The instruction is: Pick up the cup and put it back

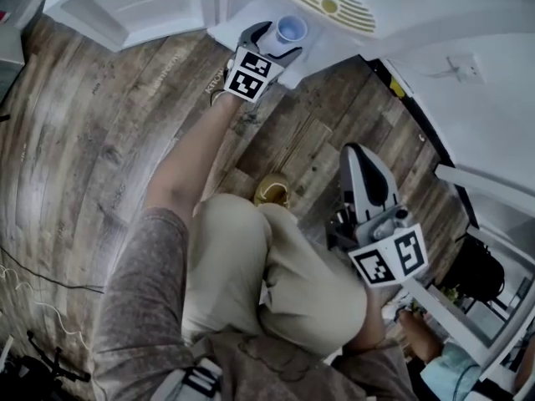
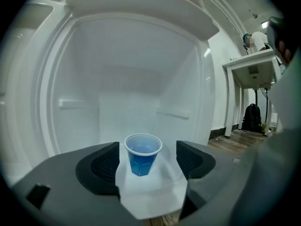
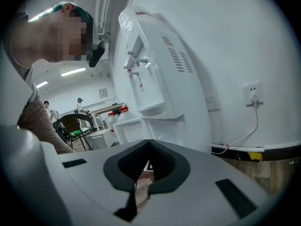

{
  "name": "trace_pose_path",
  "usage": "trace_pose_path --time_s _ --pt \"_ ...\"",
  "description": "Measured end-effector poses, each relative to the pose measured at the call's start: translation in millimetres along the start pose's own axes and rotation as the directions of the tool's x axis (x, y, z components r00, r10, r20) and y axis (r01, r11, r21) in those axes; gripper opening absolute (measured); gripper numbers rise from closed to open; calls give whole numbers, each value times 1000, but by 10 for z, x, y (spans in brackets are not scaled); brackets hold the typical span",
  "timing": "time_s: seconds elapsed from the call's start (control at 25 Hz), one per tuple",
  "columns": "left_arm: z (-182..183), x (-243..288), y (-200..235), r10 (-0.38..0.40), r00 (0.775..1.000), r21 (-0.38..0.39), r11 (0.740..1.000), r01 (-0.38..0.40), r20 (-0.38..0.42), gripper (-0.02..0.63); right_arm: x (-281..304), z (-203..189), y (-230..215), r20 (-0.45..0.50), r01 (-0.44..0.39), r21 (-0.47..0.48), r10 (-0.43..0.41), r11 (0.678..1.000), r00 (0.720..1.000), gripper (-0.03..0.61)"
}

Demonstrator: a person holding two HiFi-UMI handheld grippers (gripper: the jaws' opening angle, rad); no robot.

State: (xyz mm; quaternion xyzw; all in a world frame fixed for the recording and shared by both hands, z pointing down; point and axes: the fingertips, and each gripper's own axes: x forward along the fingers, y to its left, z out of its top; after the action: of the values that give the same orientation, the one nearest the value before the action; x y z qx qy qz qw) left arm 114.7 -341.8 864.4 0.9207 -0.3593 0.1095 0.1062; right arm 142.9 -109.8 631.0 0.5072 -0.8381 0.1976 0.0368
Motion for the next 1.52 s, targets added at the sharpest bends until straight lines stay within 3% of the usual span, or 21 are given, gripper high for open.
trace_pose_path --time_s 0.4,0.84,1.24,1.44,1.52 --pt "454 -913 38 7 1000 -50 999 -6 6 362 86 -96 38 -35 30 -14 -31 999 999 2" --pt "1111 -2000 -3 23 998 -70 997 -19 61 361 423 -23 344 -21 -1 -49 0 999 1000 2" --pt "1253 -2664 -246 32 995 -60 998 -26 95 359 518 -17 326 -19 25 -46 -26 999 999 2" --pt "1473 -2830 -258 27 989 -93 996 -13 143 319 508 218 305 44 40 -76 -37 996 998 2" --pt "1616 -2880 -239 34 988 -85 996 -21 148 253 508 387 350 51 17 -123 -10 992 999 2"
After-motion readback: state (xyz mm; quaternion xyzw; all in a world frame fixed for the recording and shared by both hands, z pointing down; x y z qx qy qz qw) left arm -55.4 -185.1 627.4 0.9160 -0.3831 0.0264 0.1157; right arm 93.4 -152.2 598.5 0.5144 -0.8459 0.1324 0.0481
